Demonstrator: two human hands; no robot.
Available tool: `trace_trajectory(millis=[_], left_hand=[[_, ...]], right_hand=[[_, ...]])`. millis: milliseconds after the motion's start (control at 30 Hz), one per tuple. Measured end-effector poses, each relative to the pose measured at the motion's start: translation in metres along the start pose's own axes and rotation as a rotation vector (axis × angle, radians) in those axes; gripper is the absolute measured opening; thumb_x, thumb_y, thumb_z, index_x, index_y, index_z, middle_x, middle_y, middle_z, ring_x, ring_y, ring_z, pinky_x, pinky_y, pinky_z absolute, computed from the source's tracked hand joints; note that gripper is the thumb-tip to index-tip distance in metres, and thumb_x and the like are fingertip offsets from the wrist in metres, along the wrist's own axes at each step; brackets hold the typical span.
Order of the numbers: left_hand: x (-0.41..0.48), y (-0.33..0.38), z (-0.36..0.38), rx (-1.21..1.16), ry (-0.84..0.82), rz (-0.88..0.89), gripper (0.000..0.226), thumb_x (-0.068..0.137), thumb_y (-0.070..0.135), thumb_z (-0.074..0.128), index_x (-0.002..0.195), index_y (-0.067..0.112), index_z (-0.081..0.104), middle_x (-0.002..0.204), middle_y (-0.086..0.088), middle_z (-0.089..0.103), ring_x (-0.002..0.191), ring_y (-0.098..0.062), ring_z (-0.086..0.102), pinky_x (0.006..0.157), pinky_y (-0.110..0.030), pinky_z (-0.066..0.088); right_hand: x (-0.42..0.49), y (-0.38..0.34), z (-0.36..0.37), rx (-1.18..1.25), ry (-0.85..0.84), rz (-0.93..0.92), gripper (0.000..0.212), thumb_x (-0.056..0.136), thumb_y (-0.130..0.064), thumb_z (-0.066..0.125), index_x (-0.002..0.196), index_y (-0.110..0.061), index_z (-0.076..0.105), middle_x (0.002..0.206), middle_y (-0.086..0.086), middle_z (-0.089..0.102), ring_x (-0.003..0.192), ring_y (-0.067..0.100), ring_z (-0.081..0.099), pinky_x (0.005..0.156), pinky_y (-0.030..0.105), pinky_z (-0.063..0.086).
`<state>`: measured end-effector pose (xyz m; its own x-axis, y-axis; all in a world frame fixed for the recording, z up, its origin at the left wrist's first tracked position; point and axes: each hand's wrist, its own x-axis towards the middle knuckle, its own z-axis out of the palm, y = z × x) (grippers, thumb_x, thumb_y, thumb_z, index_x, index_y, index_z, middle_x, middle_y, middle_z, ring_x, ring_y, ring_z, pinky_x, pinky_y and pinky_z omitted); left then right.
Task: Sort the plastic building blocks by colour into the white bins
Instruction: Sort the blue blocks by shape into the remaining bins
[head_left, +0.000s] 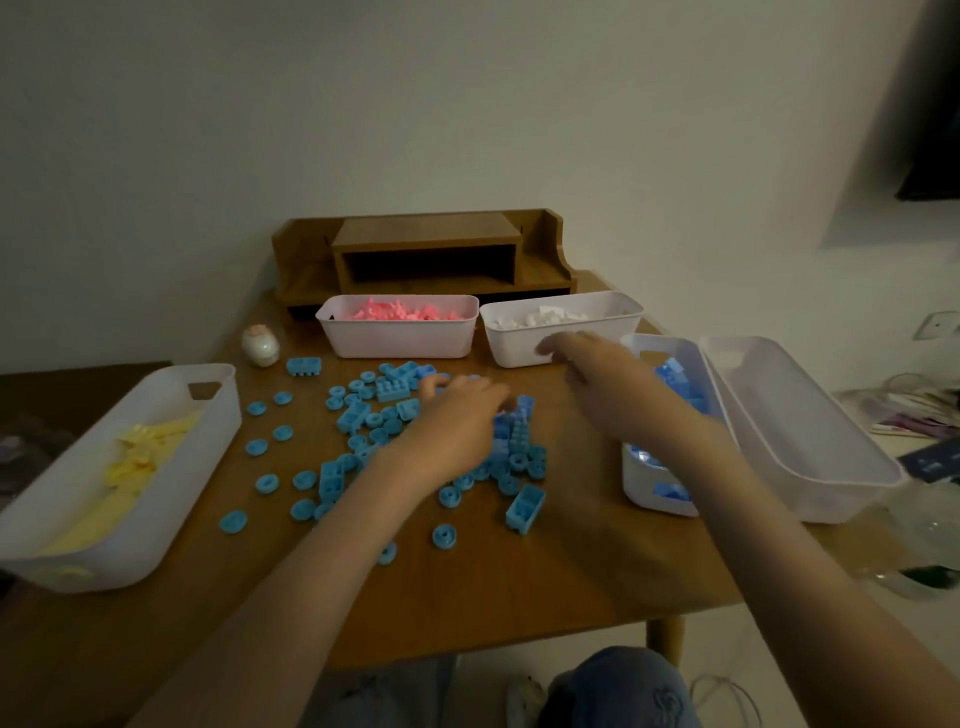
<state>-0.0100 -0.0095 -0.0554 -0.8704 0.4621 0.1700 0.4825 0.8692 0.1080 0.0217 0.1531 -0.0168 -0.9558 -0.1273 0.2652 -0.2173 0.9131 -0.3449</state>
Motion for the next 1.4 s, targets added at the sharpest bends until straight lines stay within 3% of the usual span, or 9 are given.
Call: trace_trajectory(millis=[167,433,633,733,833,967,1133,1267,1400], left_hand=[[-0.016,-0.022,0.020,0.038,-0.054,0.060,0.033,0.098,0.030,0.041,0.129,0.028,0.050,0.134,0.006,0.045,0.128,-0.016,0.032,0.105,-0.040,0.007],[-0.016,-0.028,0.038,-0.080,0.188,0.093,0.023,0.094,0.042,0.047,0.112,0.027,0.052,0.121,0.013,0.050,0.121,-0.009,0.038,0.104,-0.033,0.006],[-0.021,-0.033,0.036,-0.155,0.368,0.067,0.022,0.094,0.044,0.047,0.106,0.027,0.054,0.111,0.016,0.055,0.110,-0.004,0.047,0.102,-0.028,0.007],[-0.021,-0.033,0.032,-0.449,0.410,-0.052,0.021,0.093,0.038,0.054,0.106,0.022,0.054,0.109,0.013,0.056,0.100,0.001,0.044,0.101,-0.022,0.021],[-0.023,-0.034,0.023,-0.769,0.411,-0.160,0.019,0.092,0.031,0.059,0.105,0.018,0.053,0.108,0.008,0.056,0.099,0.000,0.049,0.077,-0.004,0.041],[-0.024,-0.032,0.015,-1.077,0.372,-0.258,0.010,0.091,0.028,0.060,0.096,0.025,0.051,0.103,0.005,0.063,0.093,-0.003,0.063,0.076,-0.016,0.052],[-0.025,-0.029,0.001,-1.916,0.179,-0.395,0.003,0.094,0.005,0.052,0.091,0.006,0.053,0.086,-0.009,0.063,0.088,-0.020,0.066,0.085,-0.035,0.056],[-0.027,-0.026,-0.005,-2.189,0.062,-0.465,0.004,0.092,0.003,0.051,0.090,0.002,0.055,0.084,-0.015,0.062,0.080,-0.022,0.064,0.075,-0.034,0.059],[-0.030,-0.028,-0.007,-2.331,0.014,-0.553,0.017,0.092,0.006,0.044,0.089,-0.004,0.058,0.080,-0.019,0.065,0.070,-0.019,0.060,0.064,-0.030,0.058]], right_hand=[[0.008,-0.023,0.049,-0.044,-0.317,0.006,0.051,0.089,0.000,0.050,0.136,-0.018,0.040,0.138,0.006,0.044,0.125,0.023,0.044,0.096,0.032,0.042],[0.038,-0.003,0.095,0.017,-0.122,0.211,0.043,0.094,-0.019,0.040,0.137,-0.025,0.040,0.142,0.006,0.034,0.129,0.030,0.029,0.104,0.043,0.025],[0.047,0.022,0.105,0.183,-0.016,0.140,0.022,0.092,-0.035,0.051,0.101,-0.019,0.064,0.099,0.002,0.052,0.102,0.020,0.047,0.082,0.030,0.039],[0.045,0.017,0.107,0.257,0.136,0.132,0.028,0.093,-0.034,0.052,0.090,-0.010,0.065,0.086,0.001,0.050,0.085,0.015,0.047,0.066,0.021,0.032],[0.043,0.011,0.108,0.337,0.148,0.172,0.037,0.096,-0.035,0.046,0.086,-0.002,0.061,0.081,0.002,0.047,0.075,0.014,0.046,0.058,0.017,0.030],[0.042,0.008,0.105,0.369,0.019,0.190,0.045,0.099,-0.037,0.037,0.093,0.002,0.059,0.093,0.014,0.054,0.088,0.023,0.050,0.074,0.030,0.036],[0.035,0.000,0.100,0.595,0.061,0.285,0.052,0.100,-0.041,0.027,0.127,-0.003,0.052,0.121,0.016,0.056,0.115,0.027,0.051,0.092,0.033,0.040],[0.040,0.002,0.096,0.891,0.132,0.510,0.062,0.095,-0.059,0.017,0.103,-0.013,0.057,0.086,0.003,0.055,0.075,0.014,0.050,0.061,0.024,0.037],[0.042,0.002,0.089,1.295,0.218,0.592,0.059,0.097,-0.056,0.019,0.070,-0.014,0.050,0.051,-0.001,0.049,0.052,0.013,0.041,0.056,0.027,0.033]])
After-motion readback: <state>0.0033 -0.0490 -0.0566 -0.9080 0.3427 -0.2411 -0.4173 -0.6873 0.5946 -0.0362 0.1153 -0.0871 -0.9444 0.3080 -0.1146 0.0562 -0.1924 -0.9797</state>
